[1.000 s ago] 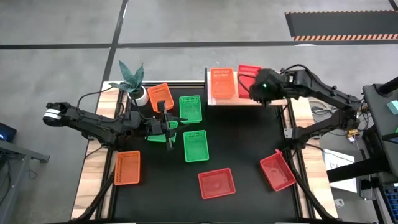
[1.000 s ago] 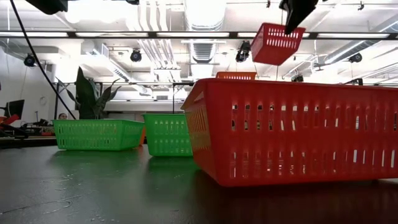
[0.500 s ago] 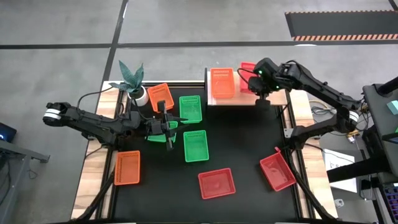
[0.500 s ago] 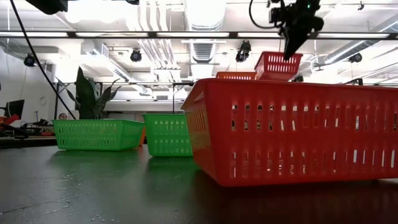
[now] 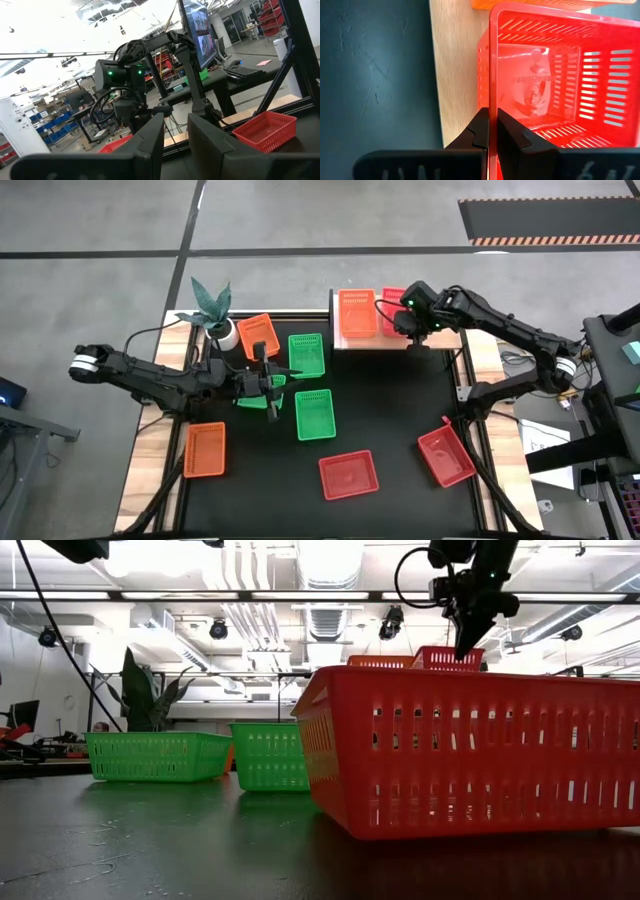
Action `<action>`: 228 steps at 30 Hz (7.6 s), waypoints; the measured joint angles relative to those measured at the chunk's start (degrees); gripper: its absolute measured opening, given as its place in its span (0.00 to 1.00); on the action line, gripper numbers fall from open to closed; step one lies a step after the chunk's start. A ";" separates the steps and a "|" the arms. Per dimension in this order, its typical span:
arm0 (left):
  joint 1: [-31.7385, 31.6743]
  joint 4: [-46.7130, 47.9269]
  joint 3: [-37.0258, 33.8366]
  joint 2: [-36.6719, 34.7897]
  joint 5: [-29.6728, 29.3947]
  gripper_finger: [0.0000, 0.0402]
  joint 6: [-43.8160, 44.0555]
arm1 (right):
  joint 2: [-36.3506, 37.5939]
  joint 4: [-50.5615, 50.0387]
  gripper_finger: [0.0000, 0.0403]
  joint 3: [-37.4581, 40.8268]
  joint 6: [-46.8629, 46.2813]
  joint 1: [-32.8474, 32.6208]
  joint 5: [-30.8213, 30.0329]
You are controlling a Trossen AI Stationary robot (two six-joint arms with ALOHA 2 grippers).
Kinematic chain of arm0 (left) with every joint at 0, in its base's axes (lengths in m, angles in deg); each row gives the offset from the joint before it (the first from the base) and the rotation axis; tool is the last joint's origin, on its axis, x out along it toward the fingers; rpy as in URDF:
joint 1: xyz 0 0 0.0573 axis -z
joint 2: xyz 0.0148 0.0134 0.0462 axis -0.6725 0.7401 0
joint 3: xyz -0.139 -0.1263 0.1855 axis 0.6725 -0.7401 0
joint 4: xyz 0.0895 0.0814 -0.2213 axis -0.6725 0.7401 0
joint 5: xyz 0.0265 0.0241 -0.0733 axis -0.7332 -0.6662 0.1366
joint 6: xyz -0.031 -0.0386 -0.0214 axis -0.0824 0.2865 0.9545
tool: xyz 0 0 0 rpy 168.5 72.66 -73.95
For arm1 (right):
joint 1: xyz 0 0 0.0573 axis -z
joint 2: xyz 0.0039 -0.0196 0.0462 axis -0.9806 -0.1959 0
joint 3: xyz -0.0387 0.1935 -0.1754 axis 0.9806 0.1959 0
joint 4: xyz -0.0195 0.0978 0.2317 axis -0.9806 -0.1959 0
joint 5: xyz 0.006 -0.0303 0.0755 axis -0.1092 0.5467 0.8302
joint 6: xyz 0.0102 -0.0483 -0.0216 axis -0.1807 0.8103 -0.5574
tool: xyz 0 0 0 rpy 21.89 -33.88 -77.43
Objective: Stack baskets on shelf by color
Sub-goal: Put the top left red bin on the shelf, then put the bottom right green bin on the shelf
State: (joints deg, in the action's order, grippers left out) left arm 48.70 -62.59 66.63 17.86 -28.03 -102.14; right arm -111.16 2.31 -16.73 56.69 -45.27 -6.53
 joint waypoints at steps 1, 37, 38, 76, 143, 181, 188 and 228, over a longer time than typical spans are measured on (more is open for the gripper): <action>-0.01 0.00 0.00 0.00 0.00 0.18 0.00 | 0.00 0.03 0.02 0.00 0.00 -0.02 0.00; 0.01 0.00 0.00 -0.01 0.00 0.18 0.00 | 0.00 2.33 0.15 2.20 -1.22 -0.02 0.98; 0.01 0.00 0.00 -0.01 0.00 0.18 0.00 | 0.00 2.35 0.17 2.13 -1.26 -0.02 0.96; 0.01 0.02 0.00 0.02 0.00 0.18 2.16 | 20.86 25.16 0.15 15.67 -25.57 -32.45 3.98; 0.10 -0.17 0.02 1.85 0.02 0.18 6.27 | -36.43 45.43 0.44 -3.98 -31.61 -45.64 2.36; 0.06 -0.18 0.02 1.85 0.02 0.18 6.13 | -38.33 49.90 0.03 -3.98 -28.58 -45.55 2.47; 0.06 -0.17 0.02 1.85 0.02 0.18 6.14 | -31.89 43.16 0.03 -3.98 -25.64 -45.57 2.47; 0.03 -0.13 0.02 1.85 0.02 0.18 6.12 | 16.83 7.93 0.02 -0.27 -6.86 -25.13 -4.90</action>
State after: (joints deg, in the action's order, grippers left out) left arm 48.74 -62.72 66.66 19.71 -28.00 -96.02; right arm -94.33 10.24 -17.00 49.83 -70.40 -11.44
